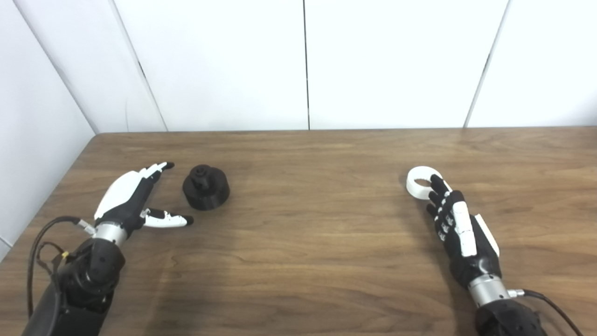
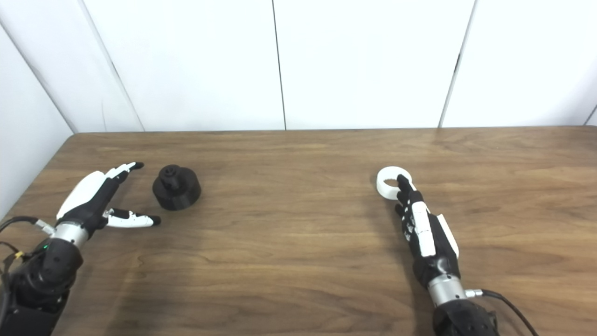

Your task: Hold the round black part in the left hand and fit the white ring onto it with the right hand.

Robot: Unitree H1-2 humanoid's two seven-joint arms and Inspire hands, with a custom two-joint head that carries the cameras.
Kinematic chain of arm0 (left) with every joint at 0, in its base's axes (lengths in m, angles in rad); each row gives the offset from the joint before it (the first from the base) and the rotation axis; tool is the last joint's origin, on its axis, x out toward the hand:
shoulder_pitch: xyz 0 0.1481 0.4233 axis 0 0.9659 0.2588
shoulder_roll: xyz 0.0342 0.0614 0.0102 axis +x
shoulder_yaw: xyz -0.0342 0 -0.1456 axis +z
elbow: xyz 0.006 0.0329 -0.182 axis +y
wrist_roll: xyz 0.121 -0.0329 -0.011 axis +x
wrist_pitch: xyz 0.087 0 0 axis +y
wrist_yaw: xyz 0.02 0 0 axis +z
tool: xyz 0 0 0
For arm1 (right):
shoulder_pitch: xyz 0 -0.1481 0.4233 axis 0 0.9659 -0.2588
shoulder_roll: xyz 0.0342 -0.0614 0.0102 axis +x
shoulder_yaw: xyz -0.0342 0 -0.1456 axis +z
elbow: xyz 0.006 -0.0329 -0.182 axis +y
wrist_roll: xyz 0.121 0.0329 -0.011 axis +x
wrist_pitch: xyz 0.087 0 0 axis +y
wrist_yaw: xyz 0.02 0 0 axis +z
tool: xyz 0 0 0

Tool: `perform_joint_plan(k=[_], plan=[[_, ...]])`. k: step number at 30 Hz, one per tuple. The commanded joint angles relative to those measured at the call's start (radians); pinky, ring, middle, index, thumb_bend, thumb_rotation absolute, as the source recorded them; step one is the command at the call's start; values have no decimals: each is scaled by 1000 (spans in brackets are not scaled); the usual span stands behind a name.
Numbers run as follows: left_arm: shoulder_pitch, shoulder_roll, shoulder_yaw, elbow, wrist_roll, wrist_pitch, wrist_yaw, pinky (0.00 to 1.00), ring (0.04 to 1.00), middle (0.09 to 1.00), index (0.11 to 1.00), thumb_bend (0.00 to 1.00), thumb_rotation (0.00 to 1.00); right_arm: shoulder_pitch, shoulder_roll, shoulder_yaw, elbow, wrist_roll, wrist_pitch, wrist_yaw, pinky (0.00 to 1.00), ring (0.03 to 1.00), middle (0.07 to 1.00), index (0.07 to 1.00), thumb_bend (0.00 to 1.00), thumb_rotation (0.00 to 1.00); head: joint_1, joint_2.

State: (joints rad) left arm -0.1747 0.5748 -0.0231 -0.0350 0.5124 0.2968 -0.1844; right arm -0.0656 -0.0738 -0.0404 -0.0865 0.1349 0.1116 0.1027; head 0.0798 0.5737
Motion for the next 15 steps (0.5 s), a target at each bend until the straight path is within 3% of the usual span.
perform_joint_plan(k=[1, 15], plan=[[-54, 45, 4, 9, 17, -28, 10, 928, 1000, 977, 927, 918, 229, -21, 7, 1, -13, 10, -29, 4, 1000, 1000, 988, 946, 540, 1000, 1, 0], [-101, 57, -14, 43, 23, -7, -25, 923, 1000, 977, 929, 896, 218, -16, -3, 11, -11, -7, -38, 7, 1000, 1000, 986, 951, 542, 1000, 1, 0]])
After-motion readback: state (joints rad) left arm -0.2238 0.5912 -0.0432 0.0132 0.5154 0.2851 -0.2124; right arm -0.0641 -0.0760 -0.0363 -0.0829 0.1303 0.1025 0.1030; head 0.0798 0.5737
